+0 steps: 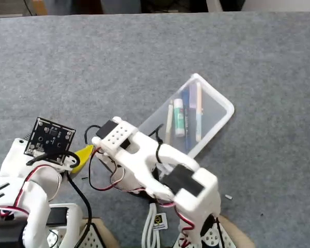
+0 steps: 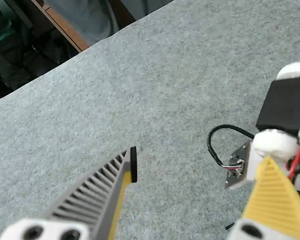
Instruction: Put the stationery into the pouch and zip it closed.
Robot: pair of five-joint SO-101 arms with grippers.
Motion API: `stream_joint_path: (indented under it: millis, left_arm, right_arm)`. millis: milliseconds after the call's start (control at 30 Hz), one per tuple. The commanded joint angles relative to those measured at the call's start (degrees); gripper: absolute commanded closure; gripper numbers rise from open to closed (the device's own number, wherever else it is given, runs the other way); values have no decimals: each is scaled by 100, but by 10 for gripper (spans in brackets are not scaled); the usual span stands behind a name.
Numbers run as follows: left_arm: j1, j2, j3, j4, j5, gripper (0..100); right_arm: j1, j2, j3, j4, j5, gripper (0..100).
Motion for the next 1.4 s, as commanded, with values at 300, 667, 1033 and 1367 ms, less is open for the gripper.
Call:
stream_joint_path:
  millis: [300,667,1033,1367]
  left_arm:
    - [-57,-9,-242,-18,-35,621]
    - [-57,-18,-251,-44,-35,621]
    - [-57,-18,-251,-26,-35,621]
    - [-57,-18,-251,-44,-35,621]
  right_arm:
    - [-141,593,-13,-431,-167,860]
    - [941,593,-57,-774,519,860]
    - [774,-259,-66,-88,818,642]
    - [273,-1367,-57,0,545,670]
